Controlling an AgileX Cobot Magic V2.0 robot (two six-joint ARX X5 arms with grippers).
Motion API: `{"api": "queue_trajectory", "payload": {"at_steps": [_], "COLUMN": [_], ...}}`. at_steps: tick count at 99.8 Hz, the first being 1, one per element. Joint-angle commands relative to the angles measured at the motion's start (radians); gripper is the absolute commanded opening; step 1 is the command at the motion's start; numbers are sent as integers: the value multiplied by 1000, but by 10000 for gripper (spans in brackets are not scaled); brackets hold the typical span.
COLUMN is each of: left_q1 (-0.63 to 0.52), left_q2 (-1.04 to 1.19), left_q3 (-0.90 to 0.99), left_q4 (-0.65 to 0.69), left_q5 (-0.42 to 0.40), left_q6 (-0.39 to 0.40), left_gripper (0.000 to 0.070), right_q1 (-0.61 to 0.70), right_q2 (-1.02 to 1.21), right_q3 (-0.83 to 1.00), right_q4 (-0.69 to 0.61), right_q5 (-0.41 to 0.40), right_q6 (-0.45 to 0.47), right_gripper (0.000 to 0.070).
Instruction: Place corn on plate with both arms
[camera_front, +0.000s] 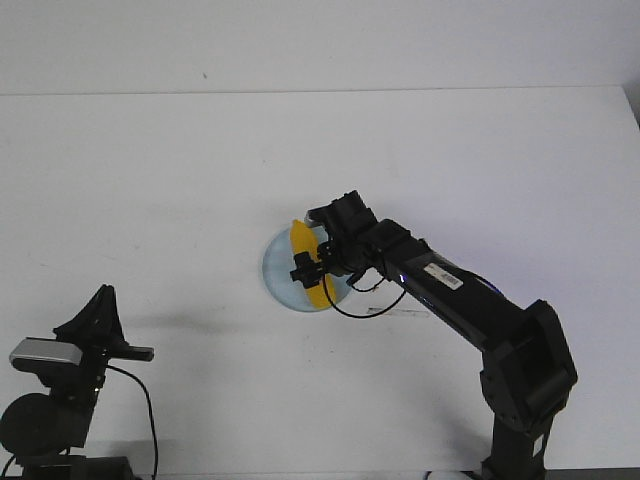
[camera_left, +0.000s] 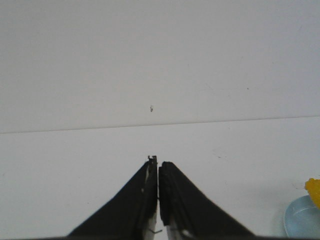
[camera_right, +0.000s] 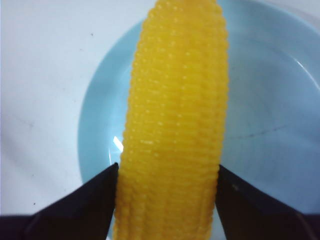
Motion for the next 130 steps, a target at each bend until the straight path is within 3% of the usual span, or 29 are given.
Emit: {"api": "queue_trajectory", "payload": {"at_steps": [1, 13, 43, 57, 66, 80, 90, 105, 130], "left_q1": [2, 2, 2, 2, 2, 2, 2, 2, 2], "left_q2": [-1, -1, -1, -1, -1, -1, -1, -1, -1], "left_q3": [9, 9, 9, 9, 9, 9, 9, 9, 9], "left_q4": [15, 15, 15, 15, 15, 15, 15, 15, 15], "left_q5": [-1, -1, -1, -1, -1, -1, -1, -1, -1], "left_q6": [-9, -9, -9, -9, -9, -9, -9, -9, -9], "left_gripper": [1, 1, 1, 1, 1, 1, 1, 1, 1], "right_q1": [9, 9, 9, 8, 7, 7, 5, -21, -108], "right_q2": [38, 38, 5, -52, -87, -129, -154, -217, -417], "right_q3": [18, 18, 51, 58, 58, 57, 48, -9, -269], "right_q4": [11, 11, 11, 0, -24, -37, -35, -29, 106], "right_q5": [1, 0, 2, 84, 210, 370, 424, 446, 444], "right_q6": [13, 12, -28, -80, -112, -156, -180, -210, -254], "right_gripper": [446, 493, 495, 474, 404, 128, 11, 10, 11]}}
